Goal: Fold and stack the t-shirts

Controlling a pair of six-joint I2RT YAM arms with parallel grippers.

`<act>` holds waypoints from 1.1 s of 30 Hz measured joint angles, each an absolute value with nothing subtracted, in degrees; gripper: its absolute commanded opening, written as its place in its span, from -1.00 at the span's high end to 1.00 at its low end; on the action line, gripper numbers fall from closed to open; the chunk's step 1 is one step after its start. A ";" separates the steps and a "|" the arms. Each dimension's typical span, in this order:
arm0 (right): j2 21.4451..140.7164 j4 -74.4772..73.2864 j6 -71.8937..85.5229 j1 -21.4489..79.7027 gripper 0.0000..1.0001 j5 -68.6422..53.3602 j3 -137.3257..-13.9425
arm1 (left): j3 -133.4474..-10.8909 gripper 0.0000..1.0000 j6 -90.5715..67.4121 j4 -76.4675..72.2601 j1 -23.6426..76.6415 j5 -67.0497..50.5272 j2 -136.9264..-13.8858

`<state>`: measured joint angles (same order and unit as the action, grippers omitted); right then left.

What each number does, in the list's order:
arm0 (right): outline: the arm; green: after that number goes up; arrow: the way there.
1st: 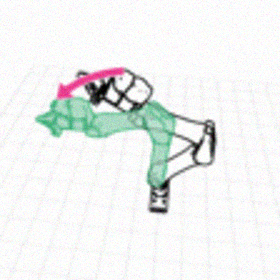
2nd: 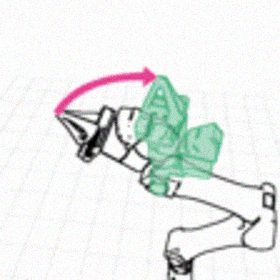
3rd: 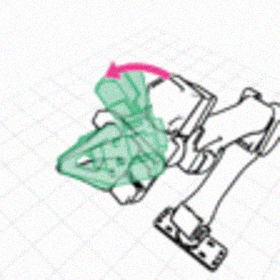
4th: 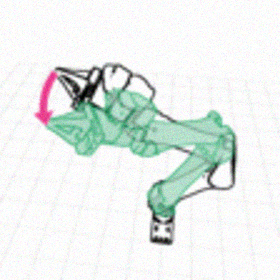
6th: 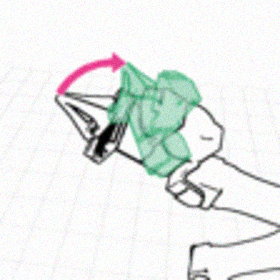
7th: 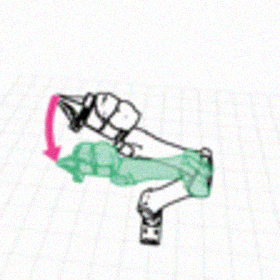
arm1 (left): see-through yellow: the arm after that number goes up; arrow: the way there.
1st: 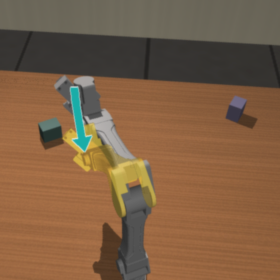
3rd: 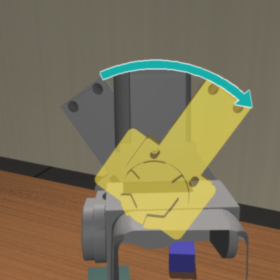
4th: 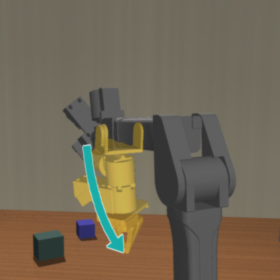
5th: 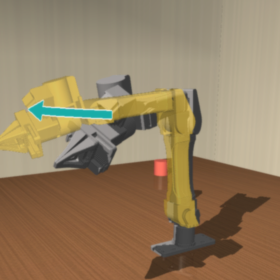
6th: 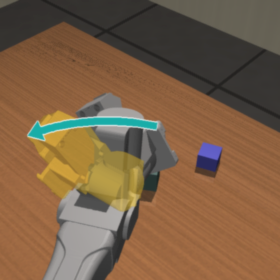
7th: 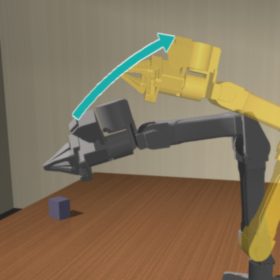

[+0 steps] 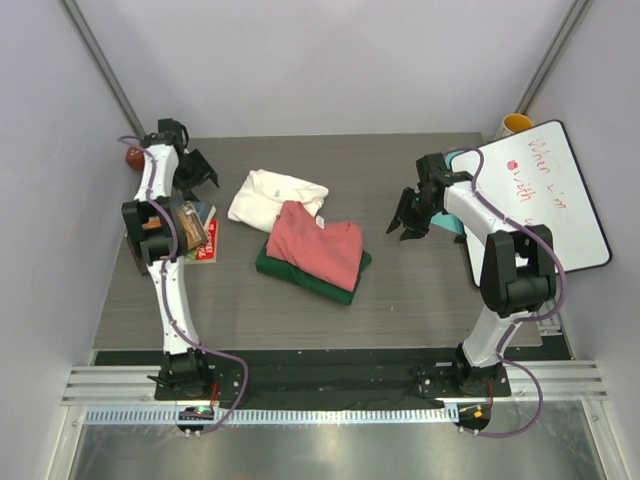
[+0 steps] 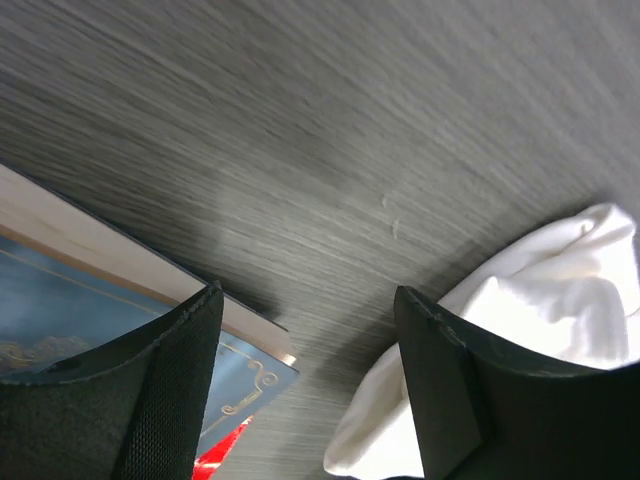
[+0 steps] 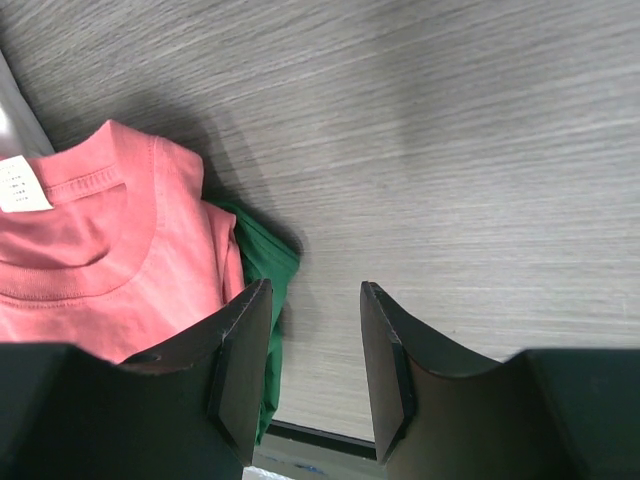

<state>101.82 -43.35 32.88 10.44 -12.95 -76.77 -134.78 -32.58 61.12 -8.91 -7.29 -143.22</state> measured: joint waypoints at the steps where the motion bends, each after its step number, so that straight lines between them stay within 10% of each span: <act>1: 101.30 -43.46 32.88 10.44 0.08 -12.75 -76.51 | -135.20 -0.38 -32.58 60.88 -9.30 -7.18 -143.22; 33: 99.79 -43.81 33.80 10.44 0.08 -12.58 -75.11 | -109.89 -0.22 -28.05 42.22 -13.72 -3.49 -130.74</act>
